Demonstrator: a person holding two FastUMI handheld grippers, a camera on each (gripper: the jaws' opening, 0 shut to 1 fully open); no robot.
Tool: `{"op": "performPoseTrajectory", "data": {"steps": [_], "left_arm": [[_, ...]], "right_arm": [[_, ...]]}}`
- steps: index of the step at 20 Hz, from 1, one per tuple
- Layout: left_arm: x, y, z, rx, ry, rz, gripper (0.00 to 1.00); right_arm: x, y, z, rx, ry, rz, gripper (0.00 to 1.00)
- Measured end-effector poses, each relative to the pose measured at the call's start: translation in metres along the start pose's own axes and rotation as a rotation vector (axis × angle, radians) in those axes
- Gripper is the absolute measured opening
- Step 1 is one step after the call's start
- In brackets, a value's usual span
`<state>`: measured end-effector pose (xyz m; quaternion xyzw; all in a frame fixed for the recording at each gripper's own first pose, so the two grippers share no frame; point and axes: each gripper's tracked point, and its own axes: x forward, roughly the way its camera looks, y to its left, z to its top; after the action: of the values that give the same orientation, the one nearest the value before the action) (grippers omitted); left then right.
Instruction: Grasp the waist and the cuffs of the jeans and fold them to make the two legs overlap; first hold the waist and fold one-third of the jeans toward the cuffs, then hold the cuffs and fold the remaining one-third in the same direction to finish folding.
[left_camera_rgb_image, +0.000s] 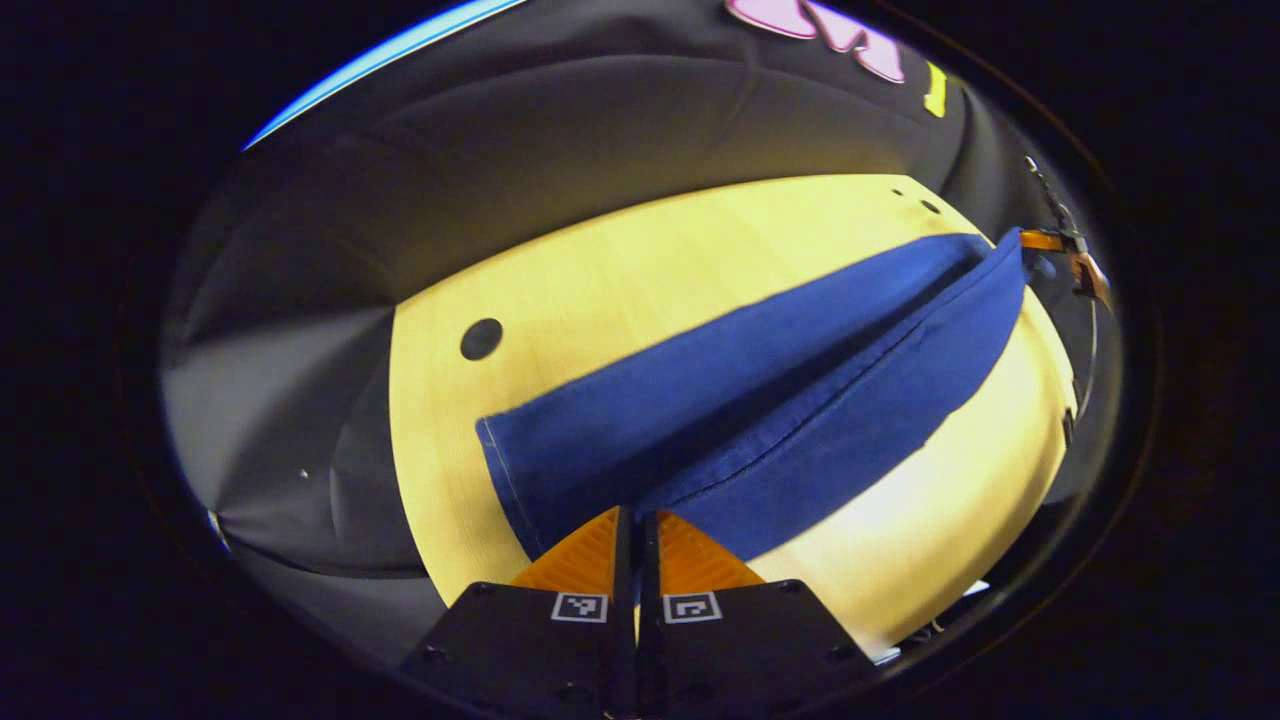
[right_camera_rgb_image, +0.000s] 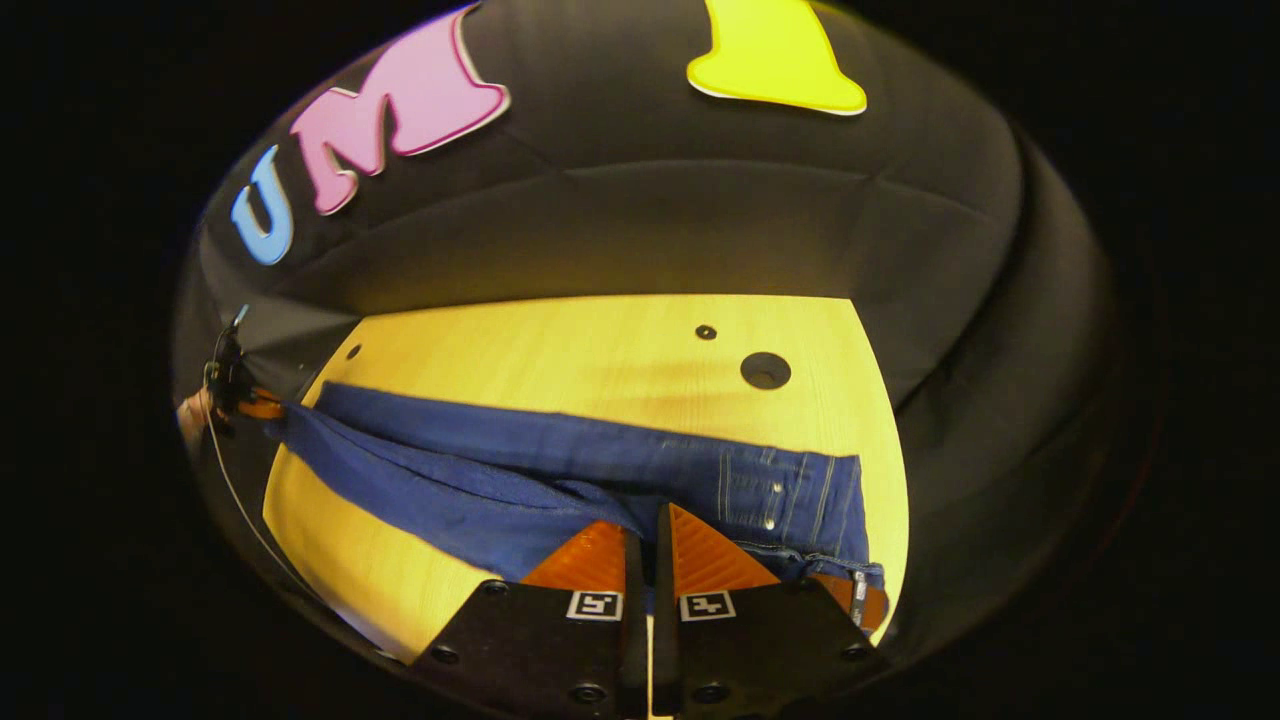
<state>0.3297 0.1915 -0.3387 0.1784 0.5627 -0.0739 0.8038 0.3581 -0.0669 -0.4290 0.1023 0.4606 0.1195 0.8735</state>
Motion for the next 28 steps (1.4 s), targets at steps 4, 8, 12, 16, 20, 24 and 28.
{"op": "performPoseTrajectory", "data": {"steps": [4, 8, 12, 16, 20, 24, 28], "left_arm": [[0.028, 0.006, 0.039, -0.134, -0.120, 0.076, 0.22], [0.005, 0.011, 0.080, -0.151, -0.326, 0.144, 0.92], [-0.072, -0.001, 0.137, -0.134, -0.594, 0.172, 0.98], [-0.160, -0.040, 0.143, -0.285, -0.805, 0.042, 0.98], [-0.208, -0.057, 0.098, -0.372, -0.884, 0.047, 0.99], [-0.234, -0.090, 0.049, -0.285, -0.834, 0.089, 0.96], [-0.238, -0.125, 0.037, -0.297, -0.803, 0.039, 0.96]], "right_arm": [[0.060, -0.004, -0.003, 0.014, 0.005, -0.084, 0.06], [0.082, 0.017, 0.017, 0.182, -0.062, -0.001, 0.69], [0.039, 0.020, 0.070, 0.370, -0.204, 0.068, 0.98], [-0.021, -0.043, 0.059, 0.417, -0.213, -0.090, 0.98], [-0.042, -0.084, -0.021, 0.510, -0.056, -0.182, 0.98], [-0.031, -0.122, -0.081, 0.709, 0.050, -0.309, 0.98], [-0.024, -0.138, -0.088, 0.816, 0.078, -0.392, 0.98]]}}
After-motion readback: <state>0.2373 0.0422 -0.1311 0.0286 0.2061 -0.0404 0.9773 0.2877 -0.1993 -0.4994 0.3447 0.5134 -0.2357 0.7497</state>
